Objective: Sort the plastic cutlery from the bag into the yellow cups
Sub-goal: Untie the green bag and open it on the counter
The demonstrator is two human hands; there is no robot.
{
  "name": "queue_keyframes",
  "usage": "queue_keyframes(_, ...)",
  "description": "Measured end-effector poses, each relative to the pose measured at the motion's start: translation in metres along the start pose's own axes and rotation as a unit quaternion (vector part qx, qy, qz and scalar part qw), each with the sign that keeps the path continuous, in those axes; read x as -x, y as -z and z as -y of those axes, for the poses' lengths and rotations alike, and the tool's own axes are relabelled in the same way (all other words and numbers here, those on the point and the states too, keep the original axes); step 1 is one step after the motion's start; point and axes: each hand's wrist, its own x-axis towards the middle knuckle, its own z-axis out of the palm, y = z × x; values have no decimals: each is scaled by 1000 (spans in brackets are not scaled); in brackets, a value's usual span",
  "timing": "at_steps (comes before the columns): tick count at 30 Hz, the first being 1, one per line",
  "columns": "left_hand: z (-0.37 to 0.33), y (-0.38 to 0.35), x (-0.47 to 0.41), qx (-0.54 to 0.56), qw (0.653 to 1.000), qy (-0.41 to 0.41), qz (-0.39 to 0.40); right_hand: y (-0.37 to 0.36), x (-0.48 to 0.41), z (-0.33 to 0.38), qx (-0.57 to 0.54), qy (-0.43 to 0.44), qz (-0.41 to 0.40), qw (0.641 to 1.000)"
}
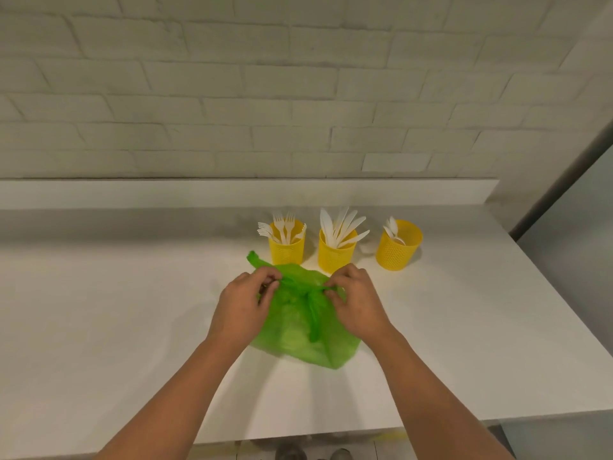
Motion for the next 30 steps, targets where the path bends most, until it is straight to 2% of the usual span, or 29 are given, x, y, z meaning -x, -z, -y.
queue_keyframes(3, 7, 9, 2, 25, 998, 47, -37, 9, 1, -12, -11, -59, -48, 997)
queue_keyframes(6, -2, 7, 3, 18, 999, 46, 20, 12, 1, 1, -7, -44, 19, 999)
queue_keyframes(9, -11, -1, -1, -111, 991, 10, 78, 8, 0, 18, 8, -3, 85, 996)
queue_keyframes(11, -14, -1, -6, -169, 984, -5, 58, 4, -4, 18, 35, 28, 64, 997)
queue_keyframes(14, -13, 9, -9, -99, 994, 43, -10, 9, -5, 3, -15, -25, 7, 1000)
queue_keyframes(16, -9, 18, -9, -29, 998, 57, -25, 18, -4, -7, -39, -44, -13, 998)
queue_keyframes(20, -18, 14, -11, 25, 999, -10, 38, 23, -2, 12, -75, 8, 42, 996)
queue_keyframes(22, -26, 7, -13, 37, 998, -16, 40, 12, -5, 24, -30, 42, 70, 996)
queue_keyframes(24, -29, 6, -15, 46, 999, -4, 15, 5, -9, 24, -16, 46, 57, 997)
queue_keyframes(28, -18, 25, -19, 99, 984, 105, -106, 20, -13, -1, -91, -52, -54, 993)
queue_keyframes(30, -12, 30, -21, 89, 984, 117, -101, 27, -14, -8, -113, -88, -72, 987)
